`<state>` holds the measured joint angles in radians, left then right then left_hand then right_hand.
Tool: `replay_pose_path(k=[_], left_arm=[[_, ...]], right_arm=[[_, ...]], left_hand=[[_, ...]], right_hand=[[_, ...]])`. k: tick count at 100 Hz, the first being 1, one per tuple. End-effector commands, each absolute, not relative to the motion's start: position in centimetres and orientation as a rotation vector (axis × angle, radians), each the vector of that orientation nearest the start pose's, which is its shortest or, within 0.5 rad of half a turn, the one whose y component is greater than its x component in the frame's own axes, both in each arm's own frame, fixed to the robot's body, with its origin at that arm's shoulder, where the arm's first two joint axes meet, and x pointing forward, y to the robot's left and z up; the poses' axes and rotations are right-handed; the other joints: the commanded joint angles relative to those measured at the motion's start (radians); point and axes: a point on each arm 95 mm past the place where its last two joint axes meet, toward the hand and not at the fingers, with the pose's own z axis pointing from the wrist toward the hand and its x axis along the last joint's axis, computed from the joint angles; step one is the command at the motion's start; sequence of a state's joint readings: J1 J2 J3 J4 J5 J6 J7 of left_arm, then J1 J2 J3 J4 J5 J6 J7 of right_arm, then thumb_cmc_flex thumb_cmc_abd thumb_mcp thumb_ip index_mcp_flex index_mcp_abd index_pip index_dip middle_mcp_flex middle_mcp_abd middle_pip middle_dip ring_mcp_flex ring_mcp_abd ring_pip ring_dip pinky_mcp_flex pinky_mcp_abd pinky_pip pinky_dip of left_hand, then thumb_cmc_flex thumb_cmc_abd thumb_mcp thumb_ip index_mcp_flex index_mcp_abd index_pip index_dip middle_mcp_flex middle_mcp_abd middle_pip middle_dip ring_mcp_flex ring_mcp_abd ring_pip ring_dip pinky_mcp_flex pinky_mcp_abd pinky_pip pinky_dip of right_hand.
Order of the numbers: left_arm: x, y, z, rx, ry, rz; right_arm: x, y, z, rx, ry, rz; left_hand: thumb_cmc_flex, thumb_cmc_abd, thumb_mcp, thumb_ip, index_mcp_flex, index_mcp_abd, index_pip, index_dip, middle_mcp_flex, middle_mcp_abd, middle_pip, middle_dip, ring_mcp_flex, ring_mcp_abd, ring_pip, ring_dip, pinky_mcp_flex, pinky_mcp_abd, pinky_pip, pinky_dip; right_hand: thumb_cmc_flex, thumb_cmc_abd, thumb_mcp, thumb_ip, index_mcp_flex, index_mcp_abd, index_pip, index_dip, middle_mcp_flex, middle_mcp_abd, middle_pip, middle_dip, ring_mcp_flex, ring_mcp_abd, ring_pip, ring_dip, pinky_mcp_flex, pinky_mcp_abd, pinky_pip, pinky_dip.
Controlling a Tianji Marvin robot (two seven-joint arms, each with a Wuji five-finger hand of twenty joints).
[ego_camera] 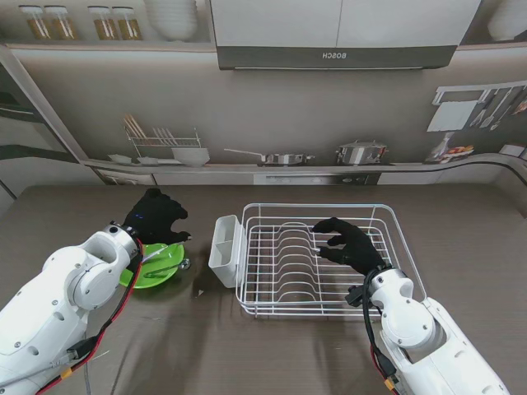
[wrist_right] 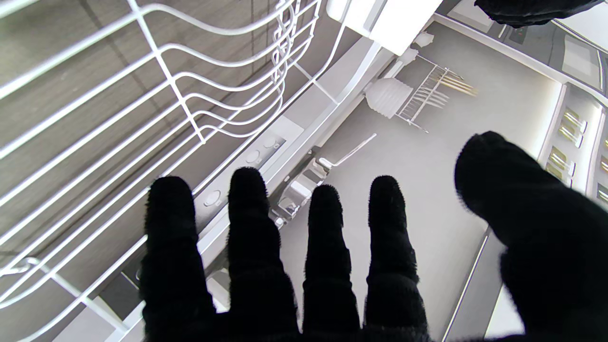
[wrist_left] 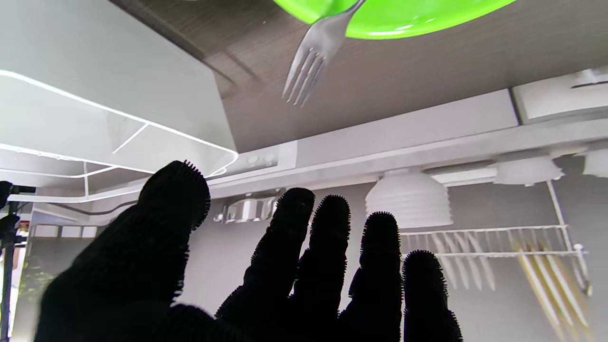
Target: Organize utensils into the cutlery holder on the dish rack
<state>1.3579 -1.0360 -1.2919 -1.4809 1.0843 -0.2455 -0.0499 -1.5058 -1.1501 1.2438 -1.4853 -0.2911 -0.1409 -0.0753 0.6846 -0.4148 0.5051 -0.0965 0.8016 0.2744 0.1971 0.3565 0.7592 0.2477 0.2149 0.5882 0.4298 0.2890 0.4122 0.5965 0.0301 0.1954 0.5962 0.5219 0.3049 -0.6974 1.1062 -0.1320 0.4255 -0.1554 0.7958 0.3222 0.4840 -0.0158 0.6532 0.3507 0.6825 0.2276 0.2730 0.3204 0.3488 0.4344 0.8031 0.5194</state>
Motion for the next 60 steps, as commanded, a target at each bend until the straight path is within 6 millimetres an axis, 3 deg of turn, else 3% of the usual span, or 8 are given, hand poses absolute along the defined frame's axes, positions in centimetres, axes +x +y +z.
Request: replay_pose_path(k=[1,32,60], left_arm=[[46.7,6.4,-27.1,-0.980,1.630,-1.375],[47.9,8.1,-28.1,-1.046,1.652,-1.325],[48.9,8.2,-28.6,-1.070,1.696,-1.306]], right_arm=[[42.2,-0.7,-32.7,-2.128,-1.190,-2.389],[42.2,-0.6,-32.7,-2.129,-1.192,-2.382],[42.1,-0.6,-32.7,-2.133,-1.193,-2.379]], left_hand=[[-0.001,0.031,0.013,0.026,-0.030,0.035,-0.020,-0.013,-0.033,0.019,-0.016,-0.019,-0.026,0.010,-0.027,-0.019,-0.029,0.007,-0.036,0.012],[0.004,0.016,0.043,0.024,-0.058,0.033,-0.033,-0.038,-0.069,0.022,-0.060,-0.089,-0.048,-0.001,-0.075,-0.053,-0.036,0.005,-0.087,-0.006],[0.006,0.007,0.063,0.019,-0.064,0.026,-0.037,-0.048,-0.086,0.018,-0.064,-0.110,-0.060,-0.010,-0.093,-0.063,-0.039,0.004,-0.115,-0.012]], right_hand=[[-0.032,0.024,-0.008,0.022,-0.015,-0.006,-0.005,-0.022,-0.006,-0.005,-0.012,-0.011,-0.012,-0.020,0.003,-0.004,-0.010,-0.042,-0.005,0.014],[-0.033,0.024,-0.008,0.022,-0.016,-0.007,-0.005,-0.023,-0.006,-0.003,-0.012,-0.011,-0.013,-0.022,0.003,-0.004,-0.009,-0.042,-0.006,0.014],[-0.032,0.024,-0.007,0.022,-0.015,-0.005,-0.004,-0.022,-0.005,-0.004,-0.011,-0.010,-0.013,-0.021,0.003,-0.004,-0.009,-0.043,-0.005,0.014]])
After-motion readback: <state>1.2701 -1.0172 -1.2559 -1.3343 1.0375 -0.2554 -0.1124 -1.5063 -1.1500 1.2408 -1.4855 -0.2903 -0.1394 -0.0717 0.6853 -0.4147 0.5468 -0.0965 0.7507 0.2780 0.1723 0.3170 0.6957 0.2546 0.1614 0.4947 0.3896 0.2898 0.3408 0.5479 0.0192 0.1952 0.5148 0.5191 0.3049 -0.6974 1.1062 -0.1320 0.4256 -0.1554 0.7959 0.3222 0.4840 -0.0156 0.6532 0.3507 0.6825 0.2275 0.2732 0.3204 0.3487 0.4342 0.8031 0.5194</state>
